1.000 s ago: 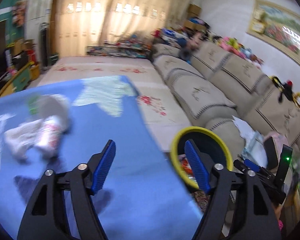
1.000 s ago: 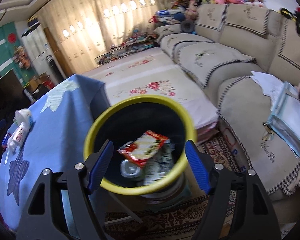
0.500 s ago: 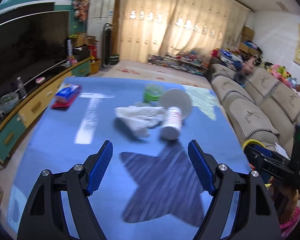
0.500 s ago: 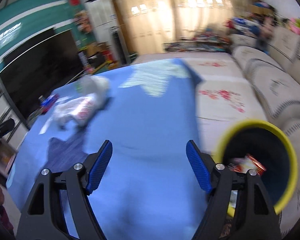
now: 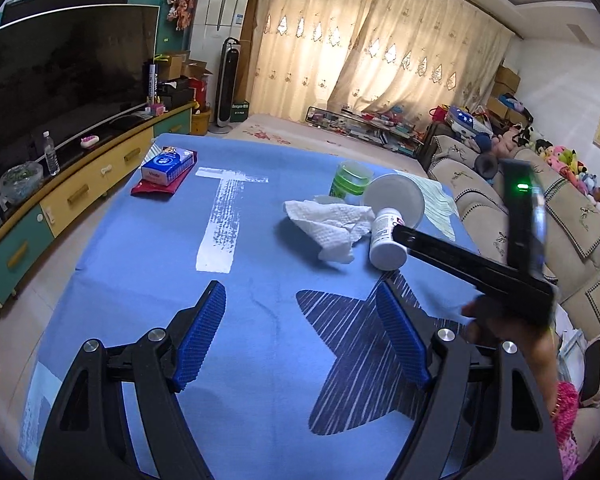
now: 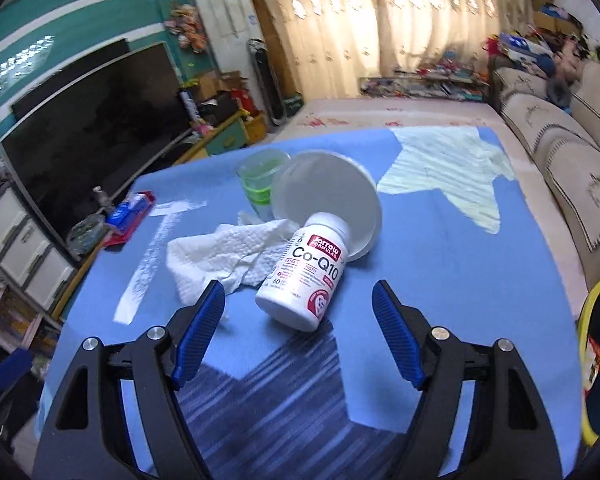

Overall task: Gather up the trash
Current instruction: 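Move both grippers back over the table toward the white supplement bottle, then grasp the white supplement bottle with the right gripper and lift it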

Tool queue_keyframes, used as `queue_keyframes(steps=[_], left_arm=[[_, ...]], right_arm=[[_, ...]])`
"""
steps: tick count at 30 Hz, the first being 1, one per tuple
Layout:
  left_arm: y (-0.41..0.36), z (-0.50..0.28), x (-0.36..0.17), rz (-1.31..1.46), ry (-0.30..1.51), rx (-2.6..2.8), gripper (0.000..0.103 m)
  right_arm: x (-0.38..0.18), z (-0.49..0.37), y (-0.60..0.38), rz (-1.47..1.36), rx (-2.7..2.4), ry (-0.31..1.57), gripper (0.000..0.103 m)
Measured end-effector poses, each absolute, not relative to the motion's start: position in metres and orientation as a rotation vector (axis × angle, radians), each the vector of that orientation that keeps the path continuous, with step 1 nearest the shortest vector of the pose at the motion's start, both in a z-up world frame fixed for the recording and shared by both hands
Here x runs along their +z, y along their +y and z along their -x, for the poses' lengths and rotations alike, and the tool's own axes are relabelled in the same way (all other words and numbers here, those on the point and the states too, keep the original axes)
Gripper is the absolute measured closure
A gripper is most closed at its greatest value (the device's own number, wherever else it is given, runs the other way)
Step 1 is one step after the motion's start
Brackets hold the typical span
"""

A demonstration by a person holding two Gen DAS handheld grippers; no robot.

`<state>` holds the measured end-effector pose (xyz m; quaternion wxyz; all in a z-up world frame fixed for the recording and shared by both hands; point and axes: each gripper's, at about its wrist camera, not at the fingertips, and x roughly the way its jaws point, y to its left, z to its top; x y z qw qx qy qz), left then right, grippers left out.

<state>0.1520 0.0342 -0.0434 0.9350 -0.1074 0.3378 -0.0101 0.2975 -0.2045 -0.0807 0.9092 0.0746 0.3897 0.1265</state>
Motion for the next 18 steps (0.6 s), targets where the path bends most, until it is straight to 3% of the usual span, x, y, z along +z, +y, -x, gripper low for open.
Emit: queue_keyframes(steps=[7, 10, 12, 18], left_arm=[[0.046, -0.152, -0.049, 0.247, 0.700, -0.046, 0.026], [0.049, -0.152, -0.050, 0.254, 0.703, -0.054, 0.026], [0.050, -0.152, -0.050, 0.258, 0.703, -0.055, 0.026], [0.051, -0.152, -0.051, 0.263, 0.707, -0.053, 0.026]], right_arm=[[-0.105, -0.315, -0.192, -0.166, 0.166, 0.873, 0.031], [-0.111, -0.321, -0.187, -0.175, 0.155, 0.884, 0.038], [-0.114, -0.322, -0.184, -0.174, 0.158, 0.886, 0.051], [-0.099, -0.306, -0.190, -0.172, 0.174, 0.809, 0.053]])
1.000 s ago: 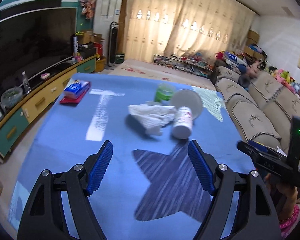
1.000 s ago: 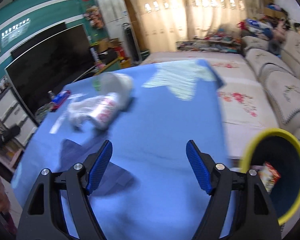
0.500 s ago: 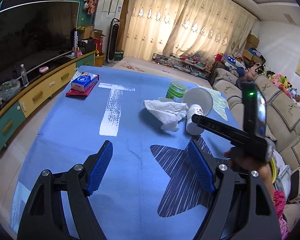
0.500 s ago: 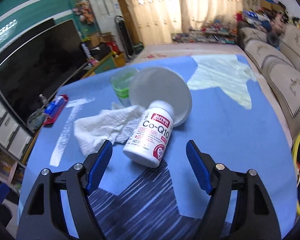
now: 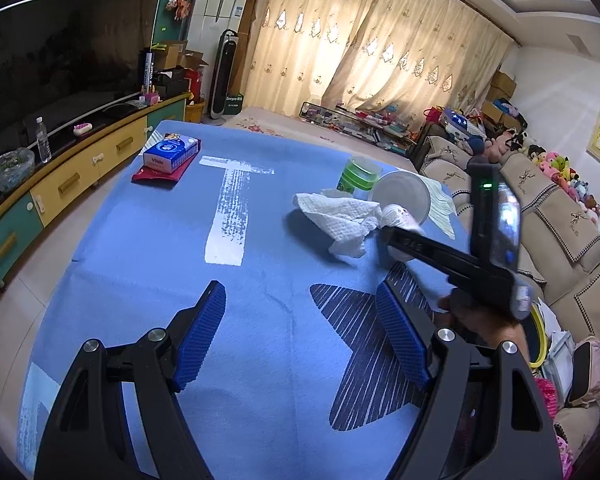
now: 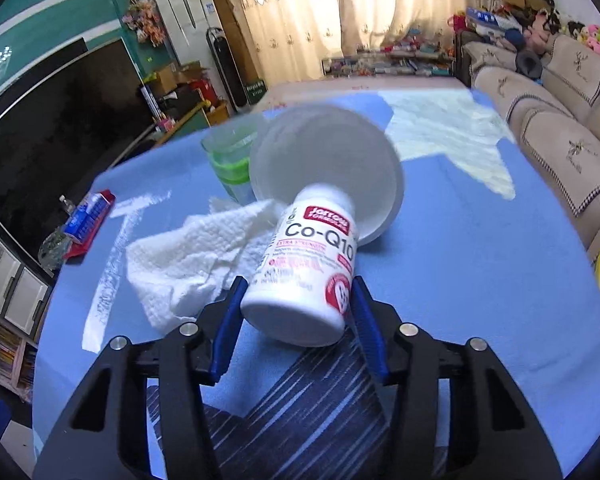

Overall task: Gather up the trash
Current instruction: 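Grasp the white supplement bottle with the right gripper and lift it, then carry the supplement bottle with the right gripper into the bin and release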

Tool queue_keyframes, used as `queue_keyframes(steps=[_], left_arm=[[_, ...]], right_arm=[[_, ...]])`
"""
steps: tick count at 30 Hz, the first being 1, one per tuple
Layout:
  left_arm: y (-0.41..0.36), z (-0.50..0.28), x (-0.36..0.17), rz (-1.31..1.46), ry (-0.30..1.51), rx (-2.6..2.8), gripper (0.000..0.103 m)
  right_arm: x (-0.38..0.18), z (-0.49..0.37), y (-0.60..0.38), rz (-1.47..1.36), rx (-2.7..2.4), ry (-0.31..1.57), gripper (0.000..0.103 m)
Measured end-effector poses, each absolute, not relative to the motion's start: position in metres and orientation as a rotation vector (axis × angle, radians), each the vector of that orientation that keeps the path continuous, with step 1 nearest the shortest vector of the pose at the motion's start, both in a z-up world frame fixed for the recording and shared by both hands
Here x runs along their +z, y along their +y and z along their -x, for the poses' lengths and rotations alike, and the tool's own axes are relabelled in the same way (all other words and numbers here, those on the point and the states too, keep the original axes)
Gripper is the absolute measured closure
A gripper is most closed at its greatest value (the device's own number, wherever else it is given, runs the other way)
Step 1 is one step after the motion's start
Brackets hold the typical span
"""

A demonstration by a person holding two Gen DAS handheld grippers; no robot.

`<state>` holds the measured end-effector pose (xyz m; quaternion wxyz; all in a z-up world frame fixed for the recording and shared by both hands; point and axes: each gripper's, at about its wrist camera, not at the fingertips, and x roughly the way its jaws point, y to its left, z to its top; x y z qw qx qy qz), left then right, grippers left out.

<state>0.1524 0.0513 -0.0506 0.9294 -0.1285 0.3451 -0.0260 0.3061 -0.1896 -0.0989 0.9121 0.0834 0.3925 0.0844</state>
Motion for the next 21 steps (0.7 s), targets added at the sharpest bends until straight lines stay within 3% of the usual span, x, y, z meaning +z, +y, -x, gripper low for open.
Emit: queue_keyframes(steps=[21], left_arm=[[0.004, -0.156, -0.055, 0.196, 0.730, -0.115, 0.026]], right_arm=[[-0.050, -0.204, -0.280, -0.216, 0.293, 0.711, 0.057]])
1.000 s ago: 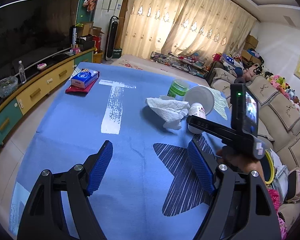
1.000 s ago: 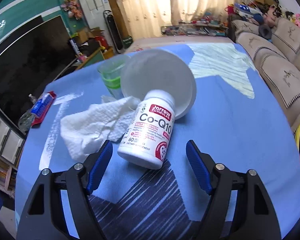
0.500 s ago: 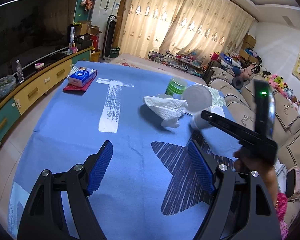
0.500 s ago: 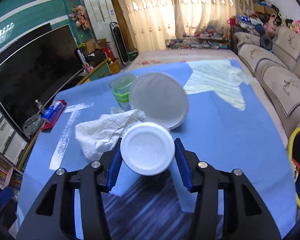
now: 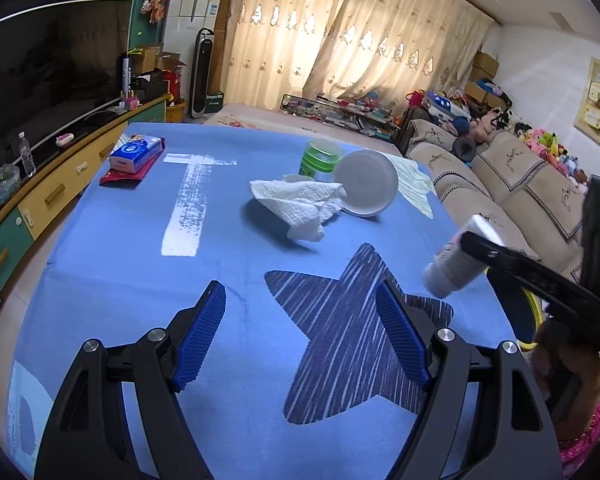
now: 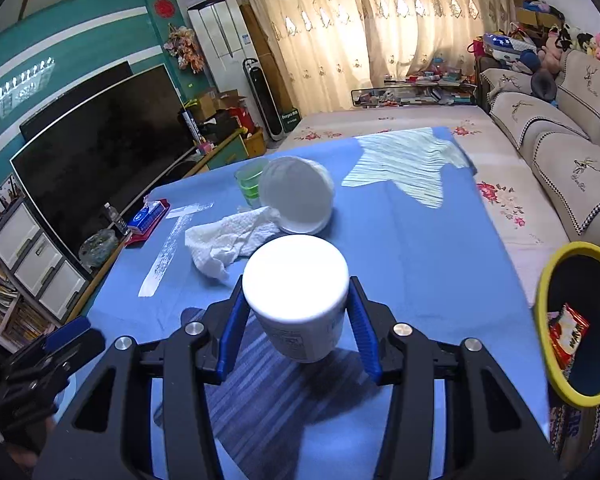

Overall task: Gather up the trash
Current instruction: 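Carry the supplement bottle with the right gripper into the bin and release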

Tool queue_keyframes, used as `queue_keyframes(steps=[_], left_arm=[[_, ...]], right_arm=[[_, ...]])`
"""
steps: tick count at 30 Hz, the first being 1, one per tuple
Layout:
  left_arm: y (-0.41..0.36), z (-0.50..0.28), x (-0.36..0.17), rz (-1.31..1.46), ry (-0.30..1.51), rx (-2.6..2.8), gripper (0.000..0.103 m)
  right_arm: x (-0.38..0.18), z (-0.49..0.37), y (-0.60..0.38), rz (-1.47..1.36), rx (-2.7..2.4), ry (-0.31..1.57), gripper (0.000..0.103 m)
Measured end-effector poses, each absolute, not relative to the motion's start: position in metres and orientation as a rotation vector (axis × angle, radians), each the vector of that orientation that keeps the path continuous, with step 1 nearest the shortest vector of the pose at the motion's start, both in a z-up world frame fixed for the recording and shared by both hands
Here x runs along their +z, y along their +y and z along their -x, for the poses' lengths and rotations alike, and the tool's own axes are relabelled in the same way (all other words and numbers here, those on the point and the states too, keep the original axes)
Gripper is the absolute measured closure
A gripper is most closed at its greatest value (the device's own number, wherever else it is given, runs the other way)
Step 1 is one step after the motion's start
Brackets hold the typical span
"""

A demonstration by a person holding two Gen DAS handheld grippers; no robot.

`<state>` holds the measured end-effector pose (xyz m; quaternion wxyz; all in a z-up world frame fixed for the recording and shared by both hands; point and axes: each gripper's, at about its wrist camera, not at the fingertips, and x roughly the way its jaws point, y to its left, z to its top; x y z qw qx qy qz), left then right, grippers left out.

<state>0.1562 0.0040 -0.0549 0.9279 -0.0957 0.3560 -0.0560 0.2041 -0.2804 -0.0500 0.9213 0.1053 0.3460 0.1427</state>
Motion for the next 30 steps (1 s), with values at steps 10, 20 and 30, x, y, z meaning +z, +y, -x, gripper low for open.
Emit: queue_keyframes(steps=[10, 20, 30], left_arm=[[-0.019, -0.186, -0.067, 0.162, 0.781, -0.112, 0.026], [-0.039, -0.233, -0.086, 0.130, 0.850, -0.100, 0.026], [-0.050, -0.275, -0.100, 0.109, 0.888, -0.092, 0.026]], right_arm=[[-0.053, -0.180, -0.423, -0.316, -0.032, 0.632, 0.057], [-0.104, -0.191, -0.533, -0.395, -0.288, 0.715, 0.055], [-0.117, -0.195, -0.550, -0.426, -0.315, 0.709, 0.040]])
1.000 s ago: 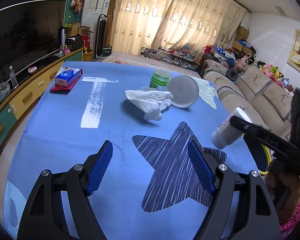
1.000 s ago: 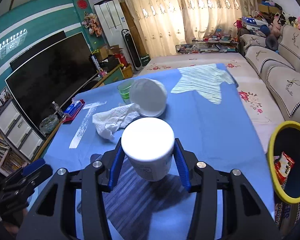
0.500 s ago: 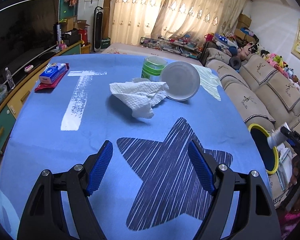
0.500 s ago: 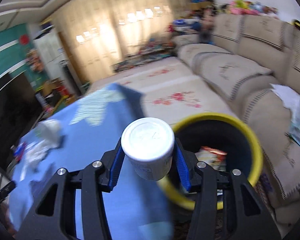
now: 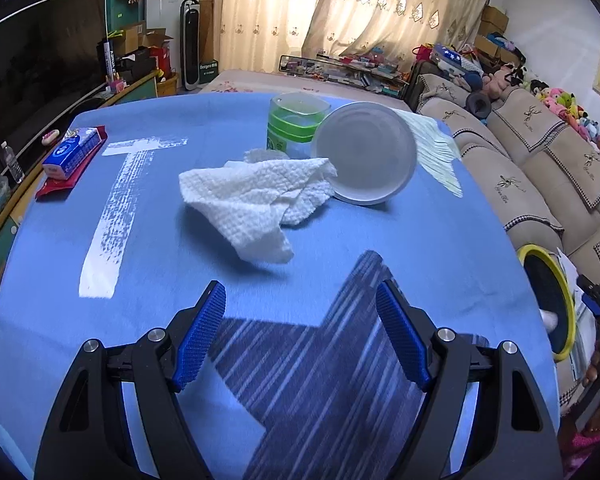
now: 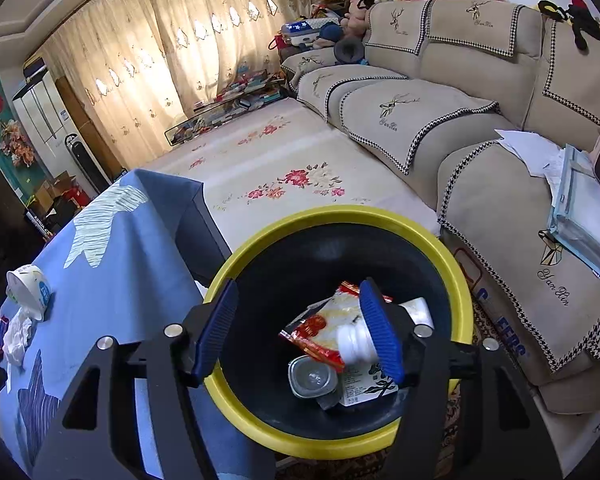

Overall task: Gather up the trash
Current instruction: 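Carry the supplement bottle with the right gripper into the bin and release, then pinch the white tissue with the left gripper and lift it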

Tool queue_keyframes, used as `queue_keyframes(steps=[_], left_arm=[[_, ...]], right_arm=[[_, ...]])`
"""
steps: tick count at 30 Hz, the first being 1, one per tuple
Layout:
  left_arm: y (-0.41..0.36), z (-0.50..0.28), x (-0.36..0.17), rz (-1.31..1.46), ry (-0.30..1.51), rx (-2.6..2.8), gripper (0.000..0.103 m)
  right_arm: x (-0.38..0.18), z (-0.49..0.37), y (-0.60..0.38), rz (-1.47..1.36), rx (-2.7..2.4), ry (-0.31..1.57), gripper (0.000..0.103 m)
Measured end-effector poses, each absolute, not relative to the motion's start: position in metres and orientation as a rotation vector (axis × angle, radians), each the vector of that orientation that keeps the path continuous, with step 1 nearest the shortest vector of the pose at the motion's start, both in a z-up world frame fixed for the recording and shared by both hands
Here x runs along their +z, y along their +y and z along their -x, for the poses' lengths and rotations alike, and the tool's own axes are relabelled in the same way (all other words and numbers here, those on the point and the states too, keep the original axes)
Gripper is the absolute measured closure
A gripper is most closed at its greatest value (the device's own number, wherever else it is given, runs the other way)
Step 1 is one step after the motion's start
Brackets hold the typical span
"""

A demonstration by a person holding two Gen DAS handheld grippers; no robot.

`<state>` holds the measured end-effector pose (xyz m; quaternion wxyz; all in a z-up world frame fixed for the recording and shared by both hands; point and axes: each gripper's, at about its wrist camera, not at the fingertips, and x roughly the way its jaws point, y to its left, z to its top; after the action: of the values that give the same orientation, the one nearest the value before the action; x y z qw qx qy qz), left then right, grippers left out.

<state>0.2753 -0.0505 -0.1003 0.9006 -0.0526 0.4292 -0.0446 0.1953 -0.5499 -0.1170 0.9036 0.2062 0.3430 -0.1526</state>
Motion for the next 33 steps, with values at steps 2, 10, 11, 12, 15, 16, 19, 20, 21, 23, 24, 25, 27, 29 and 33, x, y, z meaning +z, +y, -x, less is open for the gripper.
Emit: queue_keyframes(steps=[2, 10, 11, 12, 15, 16, 19, 20, 21, 23, 24, 25, 27, 29, 33], left_arm=[[-0.050, -0.283, -0.103, 0.111, 0.897, -0.085, 0.026], [-0.042, -0.318, -0.110, 0.113, 0.922, -0.057, 0.026], [-0.041, -0.322, -0.111, 0.110, 0.919, -0.044, 0.026], [-0.041, -0.327, -0.111, 0.102, 0.916, -0.031, 0.026], [-0.038, -0.341, -0.116, 0.086, 0.916, -0.005, 0.026], [-0.037, -0.345, -0.118, 0.085, 0.921, -0.002, 0.026], [-0.033, -0.354, -0.122, 0.091, 0.931, 0.001, 0.026], [-0.032, -0.357, -0.124, 0.097, 0.931, 0.003, 0.028], [-0.030, -0.360, -0.125, 0.104, 0.934, 0.004, 0.029], [-0.028, -0.364, -0.127, 0.111, 0.940, 0.006, 0.033], [-0.027, -0.366, -0.128, 0.116, 0.940, 0.007, 0.034], [-0.026, -0.369, -0.129, 0.118, 0.940, 0.010, 0.037], [-0.024, -0.372, -0.129, 0.124, 0.934, 0.013, 0.043], [-0.022, -0.375, -0.130, 0.131, 0.928, 0.012, 0.053], [-0.020, -0.377, -0.131, 0.132, 0.912, 0.007, 0.075]], right_arm=[[-0.120, -0.196, -0.548, -0.428, -0.309, 0.716, 0.039], [-0.124, -0.206, -0.533, -0.420, -0.250, 0.739, 0.038], [-0.124, -0.207, -0.530, -0.418, -0.242, 0.741, 0.038], [-0.124, -0.208, -0.528, -0.416, -0.236, 0.743, 0.037], [-0.124, -0.209, -0.524, -0.411, -0.225, 0.745, 0.037], [-0.123, -0.210, -0.523, -0.410, -0.224, 0.745, 0.037], [-0.122, -0.210, -0.520, -0.405, -0.221, 0.746, 0.037], [-0.123, -0.210, -0.520, -0.405, -0.221, 0.747, 0.037], [-0.123, -0.210, -0.519, -0.406, -0.220, 0.749, 0.037], [-0.124, -0.210, -0.519, -0.406, -0.217, 0.752, 0.037], [-0.124, -0.210, -0.519, -0.406, -0.216, 0.752, 0.037], [-0.125, -0.210, -0.518, -0.405, -0.215, 0.753, 0.037], [-0.125, -0.209, -0.518, -0.404, -0.213, 0.754, 0.037], [-0.124, -0.208, -0.517, -0.403, -0.212, 0.754, 0.037], [-0.122, -0.208, -0.515, -0.402, -0.210, 0.749, 0.037]])
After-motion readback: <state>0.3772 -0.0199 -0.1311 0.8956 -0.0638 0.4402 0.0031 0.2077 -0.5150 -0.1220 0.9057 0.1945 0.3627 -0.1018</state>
